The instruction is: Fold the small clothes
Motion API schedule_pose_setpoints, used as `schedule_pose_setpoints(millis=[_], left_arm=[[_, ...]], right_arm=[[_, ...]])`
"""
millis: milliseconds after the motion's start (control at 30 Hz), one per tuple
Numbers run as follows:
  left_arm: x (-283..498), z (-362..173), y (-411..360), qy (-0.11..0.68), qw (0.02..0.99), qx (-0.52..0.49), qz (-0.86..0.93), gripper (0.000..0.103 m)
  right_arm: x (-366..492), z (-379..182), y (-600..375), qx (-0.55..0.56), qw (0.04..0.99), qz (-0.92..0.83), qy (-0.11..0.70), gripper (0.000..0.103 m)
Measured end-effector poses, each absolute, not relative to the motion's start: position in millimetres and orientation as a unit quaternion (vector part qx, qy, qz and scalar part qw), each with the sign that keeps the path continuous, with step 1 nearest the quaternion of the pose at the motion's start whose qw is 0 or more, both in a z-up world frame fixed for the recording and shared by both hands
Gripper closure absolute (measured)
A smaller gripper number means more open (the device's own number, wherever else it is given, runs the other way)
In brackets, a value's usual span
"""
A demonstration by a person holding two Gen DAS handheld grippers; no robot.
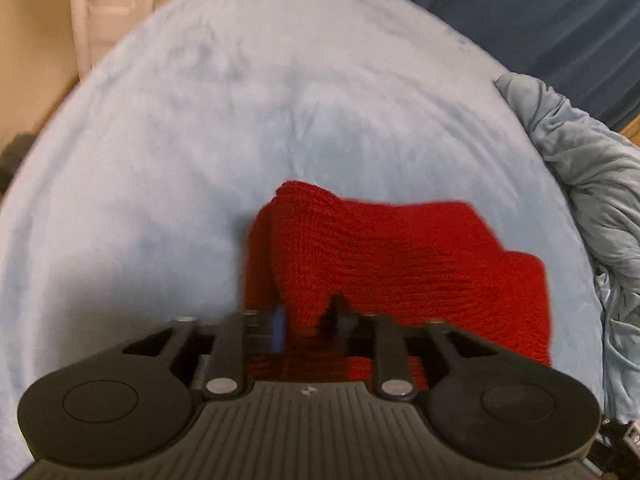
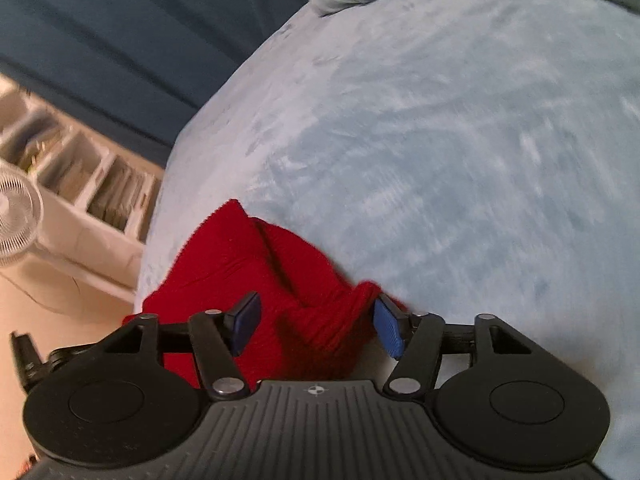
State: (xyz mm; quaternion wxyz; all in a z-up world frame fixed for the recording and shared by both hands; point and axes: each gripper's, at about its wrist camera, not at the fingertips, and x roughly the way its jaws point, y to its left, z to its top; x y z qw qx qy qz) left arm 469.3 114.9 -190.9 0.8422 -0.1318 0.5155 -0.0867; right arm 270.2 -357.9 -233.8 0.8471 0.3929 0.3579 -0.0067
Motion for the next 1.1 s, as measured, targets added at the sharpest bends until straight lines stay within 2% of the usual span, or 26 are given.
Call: schedule_pose_setpoints(millis=[33,67,100,167,267,367,400,467,500,567,667,733,800,867,900,933,1067,1100], left_arm=[[467.5,-189.5,116.8,0.508,0.844,-0.147,-0.087,0.059],[462.9,-185.5,120.4,0.497,0.848,-0.161,-0.085,0.036],[456.9,-181.4,124.2,0.489,0.852,-0.169,-0.077,0.01],[437.3,-176.1,128.1,0.473,0.862,-0.174,-0.058,0.001],[412.7,-185.4,130.6,0.494,0.839,-0.209,-0.091,0.001],[404.4,-215.3,124.1,0.538,0.8,-0.24,-0.114,0.0],[402.8,-222.7,124.1,0.535,0.798,-0.254,-0.109,0.009],[408.6,-222.2,125.6,0.519,0.804,-0.267,-0.118,0.038],[416.2,-219.1,126.3,0.52,0.802,-0.269,-0.119,0.049],[431.3,-211.9,122.2,0.526,0.802,-0.249,-0.135,0.055],[448.9,-203.1,114.2,0.528,0.814,-0.199,-0.139,0.055],[455.8,-202.5,118.1,0.529,0.813,-0.202,-0.137,0.054],[451.7,-204.3,121.8,0.527,0.814,-0.205,-0.132,0.04],[435.1,-198.5,124.6,0.512,0.832,-0.174,-0.125,0.034],[425.3,-196.2,125.2,0.505,0.839,-0.16,-0.129,0.032],[414.6,-195.5,127.3,0.501,0.841,-0.154,-0.134,0.032],[383.5,-201.5,144.5,0.494,0.842,-0.177,-0.128,0.03],[377.9,-204.0,150.1,0.491,0.841,-0.189,-0.124,0.026]], right_arm=[[277.5,-230.4,-360.4,0.38,0.853,-0.001,0.358,0.018],[288.8,-225.4,-363.2,0.359,0.863,0.008,0.355,0.013],[300.1,-221.3,-365.1,0.34,0.871,0.019,0.355,0.008],[332.2,-219.4,-366.2,0.306,0.875,0.054,0.371,0.004],[380.6,-240.1,-361.7,0.305,0.839,0.096,0.44,0.004],[402.2,-273.5,-354.1,0.355,0.781,0.124,0.498,0.005],[400.4,-281.1,-352.6,0.379,0.767,0.13,0.502,0.012],[384.1,-283.7,-346.8,0.396,0.769,0.135,0.483,0.038],[375.4,-282.3,-344.7,0.396,0.773,0.132,0.477,0.059],[351.5,-280.0,-344.2,0.429,0.774,0.099,0.455,0.066],[319.1,-280.8,-330.0,0.462,0.772,0.062,0.432,0.068],[302.6,-282.6,-316.6,0.463,0.783,0.045,0.413,0.067],[299.3,-282.6,-315.6,0.458,0.795,0.031,0.397,0.063],[301.9,-280.1,-322.7,0.452,0.804,0.019,0.386,0.063],[305.9,-277.6,-327.1,0.444,0.811,0.02,0.379,0.068],[313.0,-273.2,-331.2,0.434,0.818,0.031,0.378,0.078],[333.4,-260.7,-327.7,0.386,0.832,0.045,0.395,0.081],[336.6,-260.6,-325.5,0.376,0.834,0.047,0.402,0.08]])
